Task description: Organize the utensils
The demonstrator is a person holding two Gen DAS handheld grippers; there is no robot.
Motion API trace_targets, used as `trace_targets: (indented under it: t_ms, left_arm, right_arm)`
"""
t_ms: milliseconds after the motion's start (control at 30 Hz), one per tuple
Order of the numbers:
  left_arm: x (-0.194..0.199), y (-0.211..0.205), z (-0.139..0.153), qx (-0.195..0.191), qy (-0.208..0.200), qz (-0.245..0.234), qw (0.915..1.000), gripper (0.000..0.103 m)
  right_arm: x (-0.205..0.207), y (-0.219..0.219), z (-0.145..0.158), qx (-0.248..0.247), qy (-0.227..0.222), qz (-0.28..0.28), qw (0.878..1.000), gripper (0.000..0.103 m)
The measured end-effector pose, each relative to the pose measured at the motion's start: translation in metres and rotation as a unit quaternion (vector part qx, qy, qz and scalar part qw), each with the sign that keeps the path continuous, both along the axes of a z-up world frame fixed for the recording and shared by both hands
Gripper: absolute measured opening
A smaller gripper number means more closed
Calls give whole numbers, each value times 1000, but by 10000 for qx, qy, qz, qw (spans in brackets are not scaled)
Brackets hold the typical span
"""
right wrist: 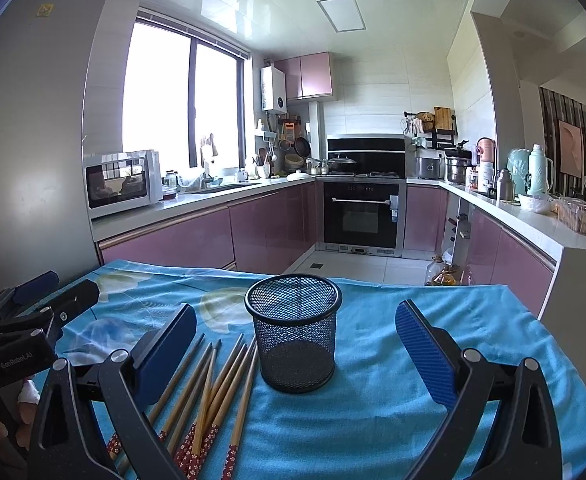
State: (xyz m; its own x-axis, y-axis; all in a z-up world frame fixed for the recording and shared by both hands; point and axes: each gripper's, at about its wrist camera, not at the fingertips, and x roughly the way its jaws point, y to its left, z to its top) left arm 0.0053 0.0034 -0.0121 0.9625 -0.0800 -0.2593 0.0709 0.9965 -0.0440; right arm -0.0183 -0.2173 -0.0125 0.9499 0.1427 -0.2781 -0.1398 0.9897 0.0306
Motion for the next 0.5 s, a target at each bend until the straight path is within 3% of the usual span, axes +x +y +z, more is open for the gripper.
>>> trace_targets:
  t_ms: [500]
  left_arm:
    - [3,-3,-3,45,61,4,10000,97]
  right_arm:
    - [1,0,-1,2,17,-19,10000,96]
